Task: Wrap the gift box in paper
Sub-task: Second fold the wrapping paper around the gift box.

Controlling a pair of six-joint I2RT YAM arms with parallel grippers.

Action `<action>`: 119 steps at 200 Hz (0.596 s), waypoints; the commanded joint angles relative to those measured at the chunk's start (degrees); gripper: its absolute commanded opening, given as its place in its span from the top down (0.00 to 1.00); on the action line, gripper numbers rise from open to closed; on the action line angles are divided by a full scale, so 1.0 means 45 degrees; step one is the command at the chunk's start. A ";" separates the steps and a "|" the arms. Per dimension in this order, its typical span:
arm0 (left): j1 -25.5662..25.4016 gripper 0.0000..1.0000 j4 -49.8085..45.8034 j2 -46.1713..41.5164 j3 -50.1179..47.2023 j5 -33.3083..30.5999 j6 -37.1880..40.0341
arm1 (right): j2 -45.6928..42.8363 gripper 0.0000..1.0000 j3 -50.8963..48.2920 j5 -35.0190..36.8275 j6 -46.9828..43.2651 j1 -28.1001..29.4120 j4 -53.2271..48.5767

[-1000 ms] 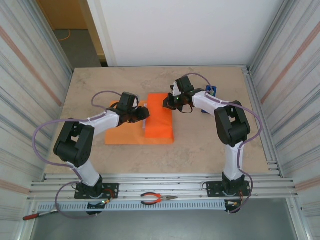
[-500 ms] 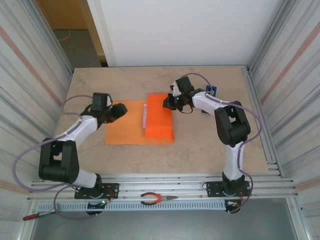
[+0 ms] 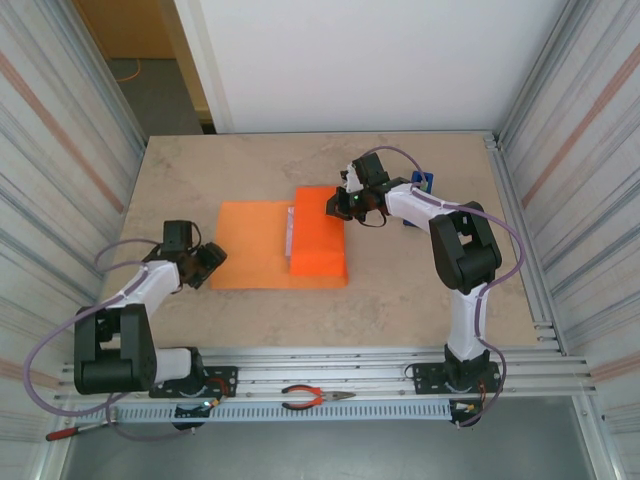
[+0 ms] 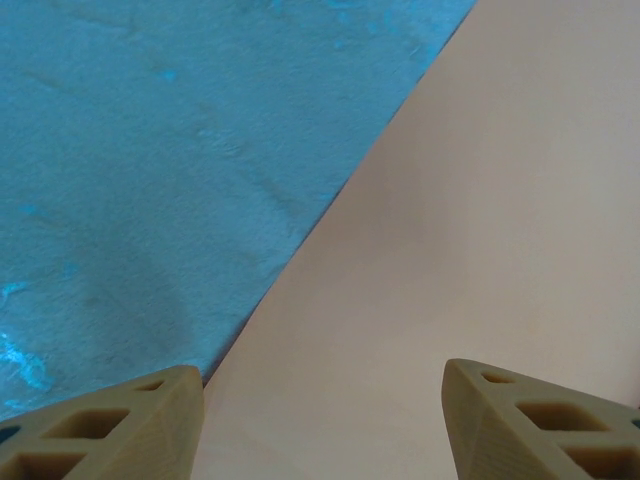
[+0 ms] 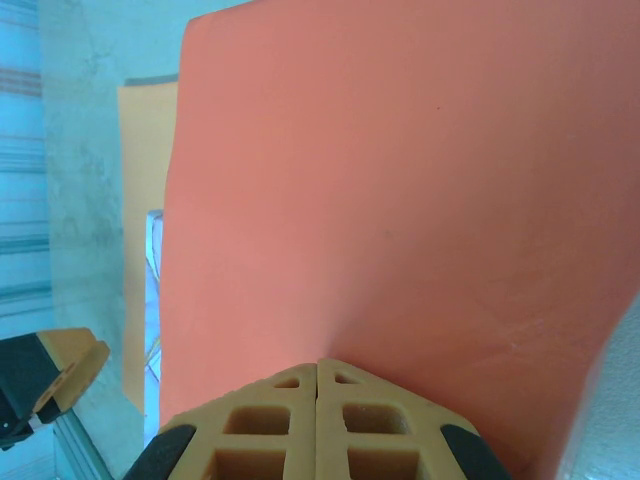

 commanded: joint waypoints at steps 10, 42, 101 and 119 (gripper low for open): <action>0.0063 0.35 0.0276 0.0444 -0.0172 0.0172 -0.0361 | 0.0691 1.00 -0.0584 0.0514 -0.0289 0.0018 -0.1122; -0.0126 0.36 0.0792 0.0809 -0.0155 0.0924 -0.0070 | 0.0704 1.00 -0.0535 0.0483 -0.0249 0.0037 -0.1110; -0.1203 0.36 0.1947 0.0761 0.0094 0.1800 0.0435 | 0.0744 1.00 -0.0525 0.0474 -0.0191 0.0058 -0.1120; -0.1208 0.36 0.2733 0.1137 0.0183 0.2199 0.0544 | 0.0757 1.00 -0.0516 0.0461 -0.0171 0.0071 -0.1119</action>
